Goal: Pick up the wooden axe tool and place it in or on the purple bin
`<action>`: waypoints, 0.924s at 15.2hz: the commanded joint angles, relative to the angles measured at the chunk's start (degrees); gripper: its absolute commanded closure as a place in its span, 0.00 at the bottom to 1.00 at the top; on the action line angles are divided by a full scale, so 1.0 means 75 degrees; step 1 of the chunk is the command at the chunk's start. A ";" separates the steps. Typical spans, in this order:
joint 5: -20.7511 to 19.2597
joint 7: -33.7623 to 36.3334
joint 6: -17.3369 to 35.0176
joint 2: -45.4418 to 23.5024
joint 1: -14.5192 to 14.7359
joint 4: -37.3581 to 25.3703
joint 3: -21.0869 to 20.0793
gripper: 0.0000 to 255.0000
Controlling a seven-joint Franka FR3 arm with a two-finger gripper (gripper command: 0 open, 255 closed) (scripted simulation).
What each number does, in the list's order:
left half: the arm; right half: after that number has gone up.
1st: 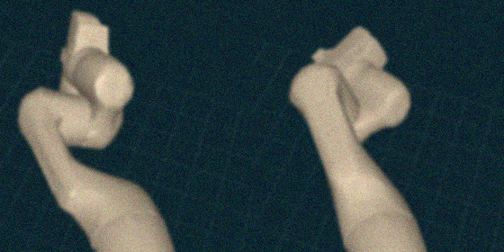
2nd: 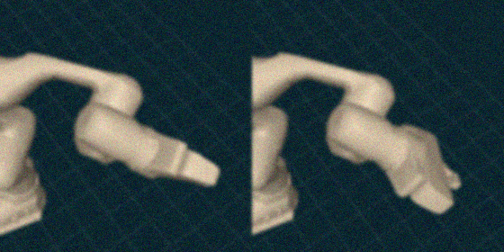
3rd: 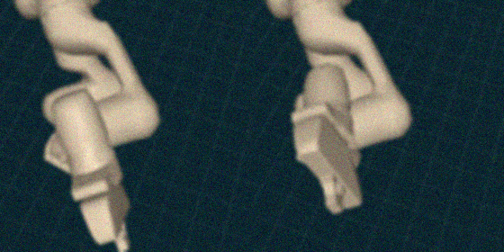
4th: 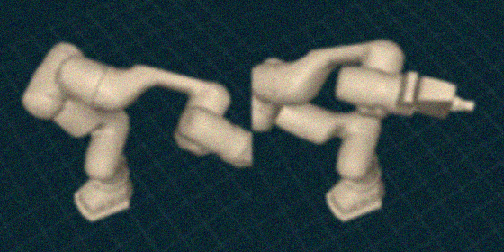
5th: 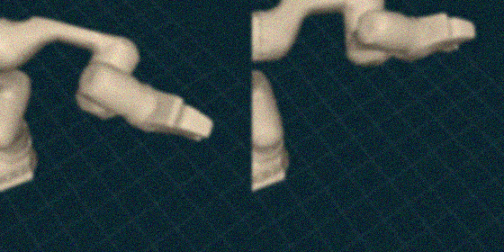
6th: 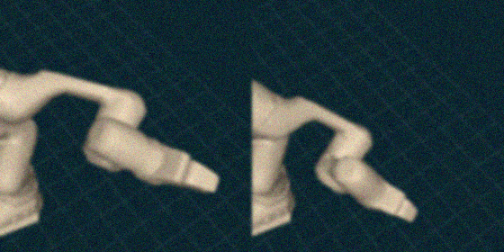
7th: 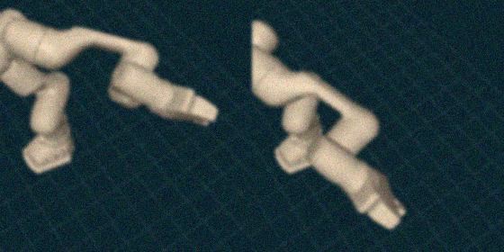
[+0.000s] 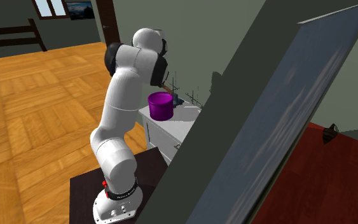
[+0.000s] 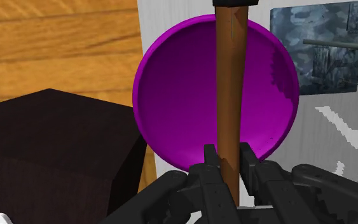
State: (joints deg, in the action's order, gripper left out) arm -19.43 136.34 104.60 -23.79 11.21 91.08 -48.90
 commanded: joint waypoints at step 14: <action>-0.0328 0.0240 0.0954 -0.0346 0.0052 0.0721 0.0186 1.00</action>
State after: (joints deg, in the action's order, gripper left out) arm -21.88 138.13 111.71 -26.39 11.59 96.47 -47.51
